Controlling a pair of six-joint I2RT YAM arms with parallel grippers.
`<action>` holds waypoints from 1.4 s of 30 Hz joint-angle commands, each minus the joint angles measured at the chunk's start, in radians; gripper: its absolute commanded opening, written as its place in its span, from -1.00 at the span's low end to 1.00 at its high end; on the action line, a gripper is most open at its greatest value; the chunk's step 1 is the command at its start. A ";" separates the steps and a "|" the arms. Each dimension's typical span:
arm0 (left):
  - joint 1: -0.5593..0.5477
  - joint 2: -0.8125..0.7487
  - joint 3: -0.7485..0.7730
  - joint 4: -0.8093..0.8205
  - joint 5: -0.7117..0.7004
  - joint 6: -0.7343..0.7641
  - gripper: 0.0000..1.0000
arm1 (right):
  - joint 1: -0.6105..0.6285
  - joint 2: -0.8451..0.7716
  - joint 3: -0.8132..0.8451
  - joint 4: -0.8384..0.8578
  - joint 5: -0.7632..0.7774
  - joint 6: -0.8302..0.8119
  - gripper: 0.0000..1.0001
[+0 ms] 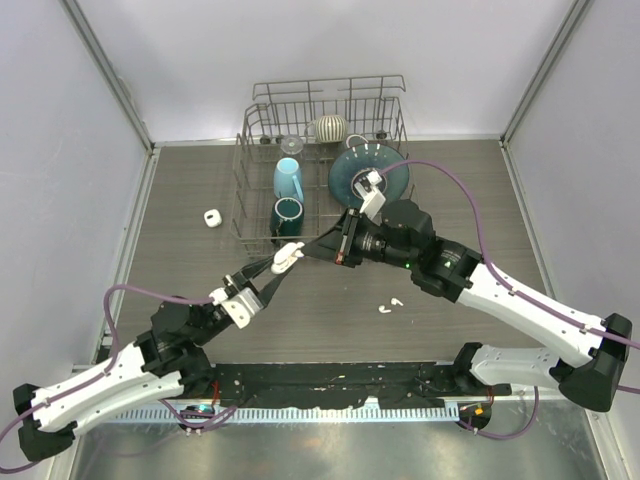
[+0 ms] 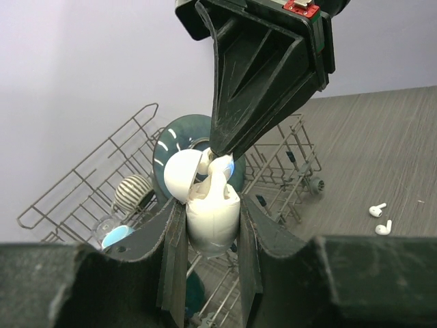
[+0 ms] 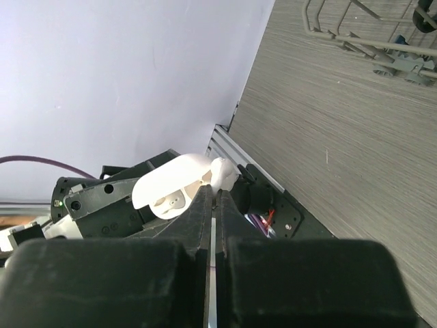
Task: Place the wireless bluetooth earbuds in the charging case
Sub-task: Pick up the earbud from the center of the board, then place the earbud in the charging case.
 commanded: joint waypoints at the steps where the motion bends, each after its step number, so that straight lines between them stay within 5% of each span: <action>1: 0.002 0.031 0.059 0.029 0.045 0.049 -1.00 | 0.009 0.007 0.044 0.039 -0.029 0.058 -0.98; 42: 0.002 0.059 0.067 0.021 0.029 0.142 -1.00 | -0.017 -0.079 -0.063 0.179 -0.133 0.423 -0.99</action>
